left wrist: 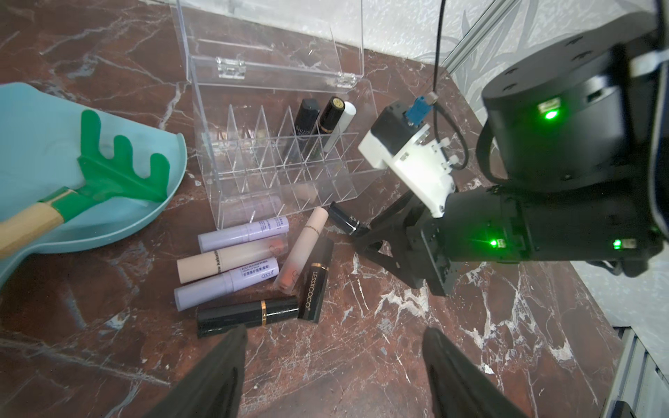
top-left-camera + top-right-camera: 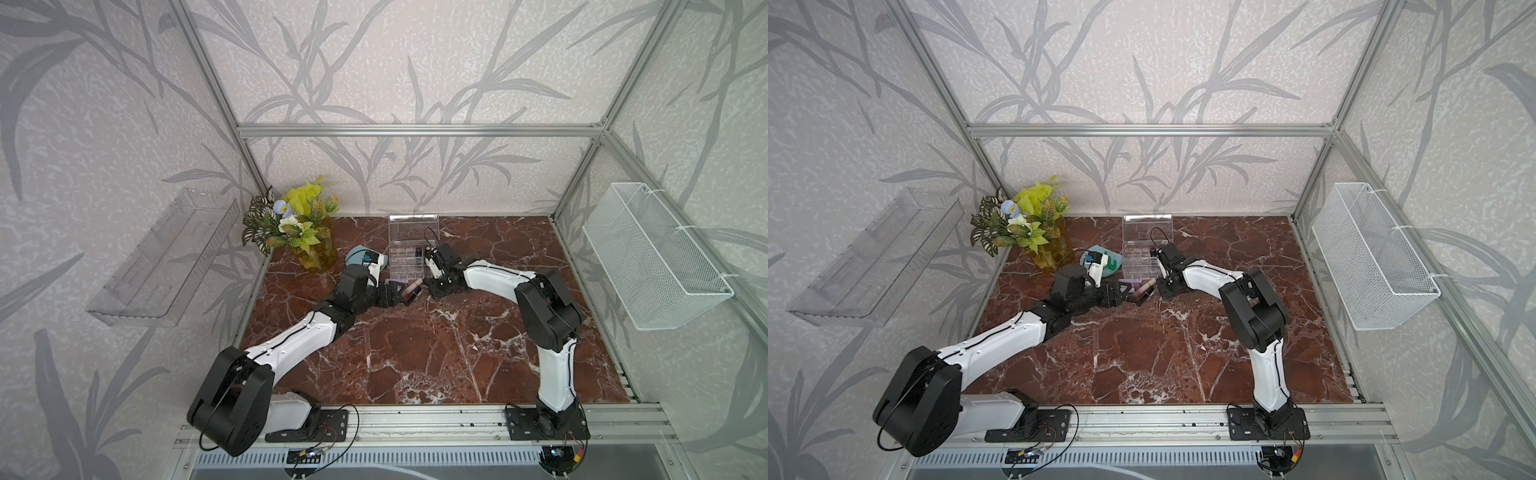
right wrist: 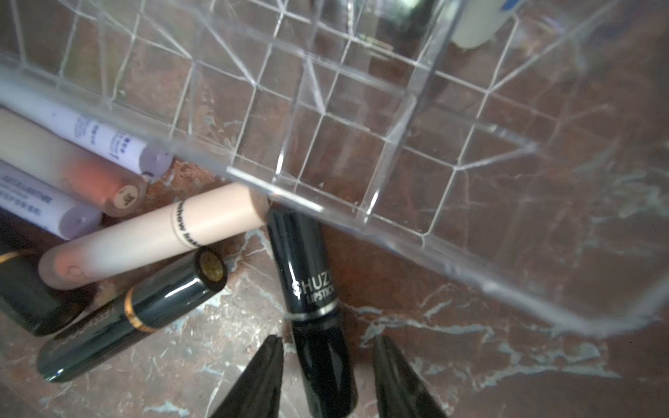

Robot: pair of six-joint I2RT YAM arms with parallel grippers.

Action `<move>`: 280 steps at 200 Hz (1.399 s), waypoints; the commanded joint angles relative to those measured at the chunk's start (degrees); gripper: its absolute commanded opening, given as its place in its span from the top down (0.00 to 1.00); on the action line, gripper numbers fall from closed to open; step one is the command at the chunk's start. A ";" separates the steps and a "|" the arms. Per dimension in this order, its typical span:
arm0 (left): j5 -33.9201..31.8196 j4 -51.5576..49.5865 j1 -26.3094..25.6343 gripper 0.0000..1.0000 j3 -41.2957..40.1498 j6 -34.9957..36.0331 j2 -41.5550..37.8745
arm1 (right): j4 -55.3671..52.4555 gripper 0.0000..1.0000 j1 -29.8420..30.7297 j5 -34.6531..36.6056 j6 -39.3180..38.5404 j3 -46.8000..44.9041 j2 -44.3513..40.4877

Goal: Arrange the lipsticks in the organizer
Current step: Pick up the lipstick at the center of the board.

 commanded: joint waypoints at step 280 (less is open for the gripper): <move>25.37 2.99 -0.46 0.13 10.00 -11.47 -3.30 | -2.02 0.77 -2.27 -31.88 7.94 -15.99 -42.28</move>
